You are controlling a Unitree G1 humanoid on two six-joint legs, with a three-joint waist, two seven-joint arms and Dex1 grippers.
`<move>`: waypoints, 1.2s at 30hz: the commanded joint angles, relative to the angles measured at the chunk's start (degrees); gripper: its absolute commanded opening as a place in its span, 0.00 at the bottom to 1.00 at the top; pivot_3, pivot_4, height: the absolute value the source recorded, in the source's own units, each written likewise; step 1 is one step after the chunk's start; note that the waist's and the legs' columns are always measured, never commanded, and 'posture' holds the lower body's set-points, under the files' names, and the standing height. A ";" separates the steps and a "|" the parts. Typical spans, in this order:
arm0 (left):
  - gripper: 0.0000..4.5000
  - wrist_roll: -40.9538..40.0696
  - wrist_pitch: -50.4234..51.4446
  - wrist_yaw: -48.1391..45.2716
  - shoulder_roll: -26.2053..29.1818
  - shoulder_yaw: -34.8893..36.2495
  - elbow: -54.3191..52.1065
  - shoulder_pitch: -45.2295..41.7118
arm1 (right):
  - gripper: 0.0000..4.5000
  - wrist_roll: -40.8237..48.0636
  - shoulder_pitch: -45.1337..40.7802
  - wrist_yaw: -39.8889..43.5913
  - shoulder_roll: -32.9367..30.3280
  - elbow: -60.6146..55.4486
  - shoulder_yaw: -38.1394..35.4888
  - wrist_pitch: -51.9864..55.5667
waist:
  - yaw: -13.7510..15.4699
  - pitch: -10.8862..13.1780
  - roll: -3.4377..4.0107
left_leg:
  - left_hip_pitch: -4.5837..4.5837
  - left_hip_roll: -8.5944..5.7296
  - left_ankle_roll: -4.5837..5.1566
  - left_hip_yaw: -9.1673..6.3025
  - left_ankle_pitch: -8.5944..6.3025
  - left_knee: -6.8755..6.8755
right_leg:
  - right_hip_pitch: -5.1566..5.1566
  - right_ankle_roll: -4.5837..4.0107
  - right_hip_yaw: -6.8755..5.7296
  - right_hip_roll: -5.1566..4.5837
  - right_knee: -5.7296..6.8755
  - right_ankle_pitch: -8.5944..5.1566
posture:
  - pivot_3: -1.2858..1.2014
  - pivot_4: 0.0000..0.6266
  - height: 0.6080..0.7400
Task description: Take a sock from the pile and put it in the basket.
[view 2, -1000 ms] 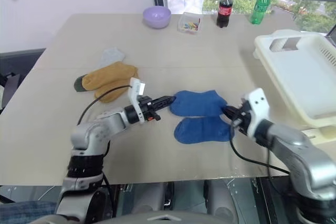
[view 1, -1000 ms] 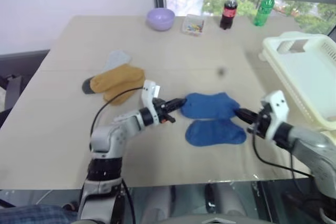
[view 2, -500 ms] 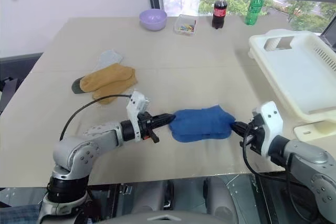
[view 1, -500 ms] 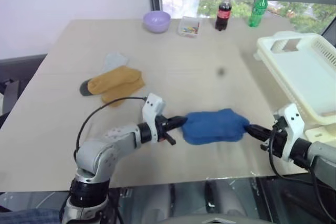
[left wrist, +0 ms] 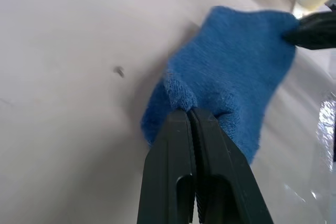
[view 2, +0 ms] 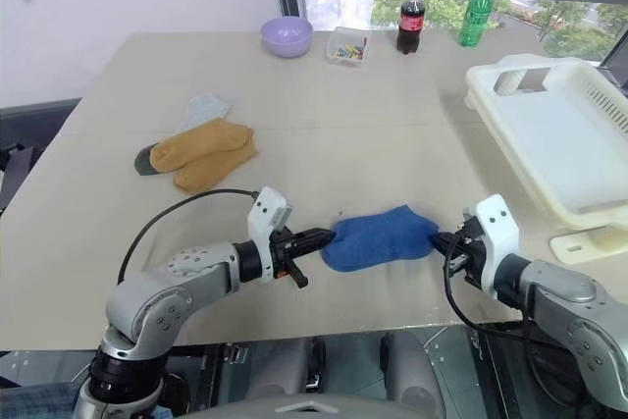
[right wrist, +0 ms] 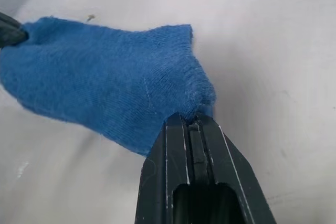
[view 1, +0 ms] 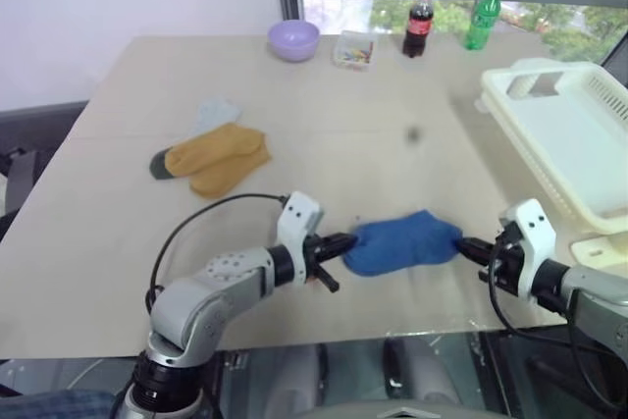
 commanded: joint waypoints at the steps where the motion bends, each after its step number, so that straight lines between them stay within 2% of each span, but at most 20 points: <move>1: 0.01 -0.44 -0.99 1.11 -1.17 -0.21 -2.36 -0.07 | 0.00 -0.20 -0.46 0.71 -0.59 -0.15 0.11 -1.46 | -0.01 0.01 -0.02 | 0.00 0.00 0.00 0.01 0.00 0.00 | 0.00 0.00 0.00 0.00 -0.01 0.00 | 0.52 0.24 1.00; 9: 0.01 0.26 -1.76 1.69 -1.28 -1.58 -1.96 1.04 | 0.00 -3.25 -0.51 0.63 -1.39 1.32 0.46 -3.46 | 0.00 0.01 -0.02 | -0.01 0.00 0.00 0.02 0.00 -0.03 | -0.01 0.00 0.01 0.00 -0.06 0.00 | 0.52 0.24 1.00; 10: 0.00 0.39 -1.93 1.70 -1.13 -1.74 -1.87 1.20 | 0.10 -3.55 -0.46 1.29 -1.89 1.36 0.48 -3.86 | 0.00 0.01 -0.02 | -0.01 0.00 0.00 0.02 0.00 -0.03 | -0.01 0.00 0.01 0.00 -0.06 0.00 | 0.52 0.24 1.00; 12: 0.00 0.37 -2.10 1.68 -1.14 -1.81 -1.74 1.46 | 0.18 -3.50 0.10 3.14 -3.33 0.96 0.41 -4.23 | -0.01 0.01 -0.02 | -0.01 0.00 0.00 0.03 0.00 -0.03 | -0.01 0.00 0.01 0.00 -0.06 0.00 | 0.52 0.24 1.00; 17: 0.00 1.02 -2.75 1.52 -0.75 -2.34 -1.16 1.75 | 0.70 -7.73 3.61 6.76 -8.23 0.91 -1.90 -9.49 | 0.12 0.02 -0.04 | -0.04 0.00 0.00 0.02 -0.01 -0.07 | -0.02 0.00 -0.01 -0.01 -0.13 0.00 | 0.52 0.24 1.00; 20: 0.00 1.12 -3.14 1.30 -0.48 -2.38 -1.02 2.28 | 0.70 -10.80 4.46 12.25 -11.81 -0.18 -2.74 -17.02 | -0.09 0.03 -0.04 | -0.05 0.00 0.00 0.05 -0.01 -0.09 | -0.02 0.01 0.01 -0.01 -0.19 0.00 | 0.52 0.24 1.00; 23: 0.00 1.78 -3.71 1.07 -0.05 -3.11 -0.30 2.44 | 0.70 -14.10 1.94 17.25 -13.17 0.11 -0.50 -26.67 | -0.25 0.07 -0.12 | -0.01 0.00 0.00 0.12 -0.01 -0.09 | -0.02 0.02 0.06 0.00 -0.18 0.00 | 0.52 0.24 1.00; 29: 0.00 4.35 -5.95 -0.50 1.18 -5.90 2.43 2.28 | 0.70 -19.57 -5.38 27.24 -11.06 8.49 11.86 -40.70 | -0.28 0.11 -0.19 | 0.01 0.03 0.01 0.10 -0.01 -0.09 | -0.01 0.02 0.02 0.05 -0.18 0.00 | 0.52 0.24 1.00; 32: 0.00 5.25 -7.41 -1.99 2.22 -6.38 3.89 1.84 | 0.70 -23.07 -12.20 33.37 -8.75 18.57 18.94 -47.38 | -0.12 0.13 -0.21 | 0.00 0.03 0.00 0.21 -0.01 -0.09 | 0.01 0.01 0.04 0.04 -0.23 0.00 | 0.52 0.24 1.00; 36: 0.00 6.22 -8.53 -3.24 3.59 -6.49 4.56 1.53 | 0.70 -26.63 -17.56 37.17 -5.70 27.50 23.97 -52.20 | -0.09 0.14 -0.22 | 0.00 0.01 0.01 0.42 -0.01 -0.09 | 0.00 0.00 0.12 0.04 -0.24 0.01 | 0.52 0.24 1.00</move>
